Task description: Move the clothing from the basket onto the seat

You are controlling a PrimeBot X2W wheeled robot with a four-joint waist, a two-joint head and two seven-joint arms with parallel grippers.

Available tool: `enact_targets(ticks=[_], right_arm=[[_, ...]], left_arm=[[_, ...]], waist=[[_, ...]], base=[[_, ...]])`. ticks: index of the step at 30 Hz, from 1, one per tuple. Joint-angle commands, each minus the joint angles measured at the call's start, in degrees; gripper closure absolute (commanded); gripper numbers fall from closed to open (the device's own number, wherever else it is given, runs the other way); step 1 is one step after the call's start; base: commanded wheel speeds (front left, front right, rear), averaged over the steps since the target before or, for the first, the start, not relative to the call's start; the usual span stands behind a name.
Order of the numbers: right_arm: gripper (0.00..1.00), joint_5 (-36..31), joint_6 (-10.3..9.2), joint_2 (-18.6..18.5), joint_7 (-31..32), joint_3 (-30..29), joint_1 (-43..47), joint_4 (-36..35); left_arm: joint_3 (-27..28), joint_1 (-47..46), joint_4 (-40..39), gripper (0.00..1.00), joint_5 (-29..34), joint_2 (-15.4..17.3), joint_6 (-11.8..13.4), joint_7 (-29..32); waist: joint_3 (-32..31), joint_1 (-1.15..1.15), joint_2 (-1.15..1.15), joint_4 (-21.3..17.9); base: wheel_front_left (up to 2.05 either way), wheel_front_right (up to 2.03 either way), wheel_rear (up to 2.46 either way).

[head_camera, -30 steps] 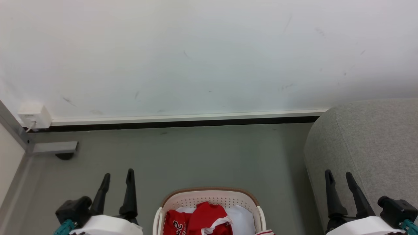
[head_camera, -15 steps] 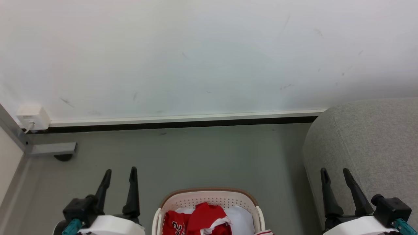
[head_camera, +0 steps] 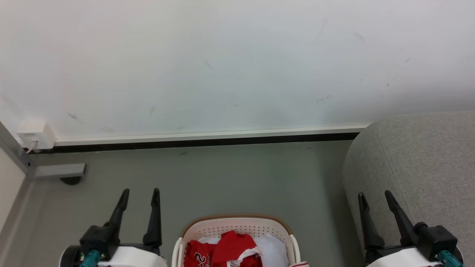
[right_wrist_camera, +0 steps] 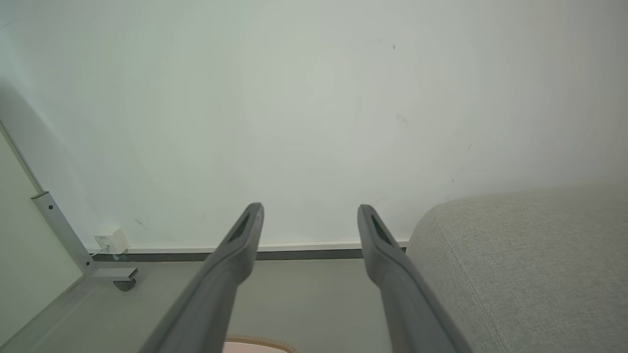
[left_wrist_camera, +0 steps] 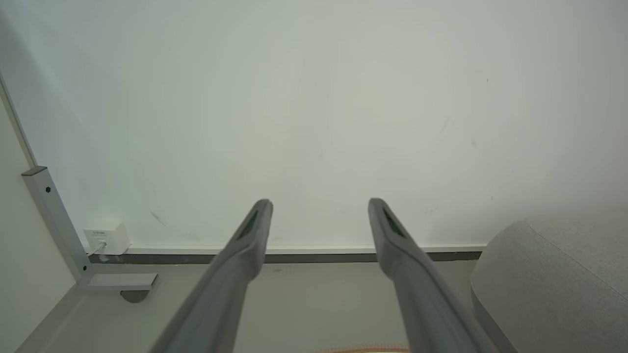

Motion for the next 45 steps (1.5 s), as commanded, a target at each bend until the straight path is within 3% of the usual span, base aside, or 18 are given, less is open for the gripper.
enact_targets(ticks=[1,9,45], right_arm=[[0.0,-1.13,-0.11,-0.4,-0.58,0.14,-0.74,0.2],[0.0,-3.76,-0.12,-0.42,-1.49,0.72,-0.8,0.16],[0.0,-2.81,-0.12,-0.41,-1.4,0.66,-1.19,1.49]], left_arm=[[0.04,-0.41,-0.18,0.0,1.85,0.45,0.02,-0.46],[0.29,-0.44,0.13,0.0,4.1,0.24,0.02,-1.34],[1.03,-0.64,1.83,0.0,0.96,-0.19,-0.05,-1.21]], waist=[[-0.04,0.0,0.0,0.0],[-0.04,0.0,0.0,-0.05],[0.62,0.0,0.0,-1.07]], base=[[0.0,0.0,0.0],[0.0,0.0,0.0],[0.0,0.0,0.0]])
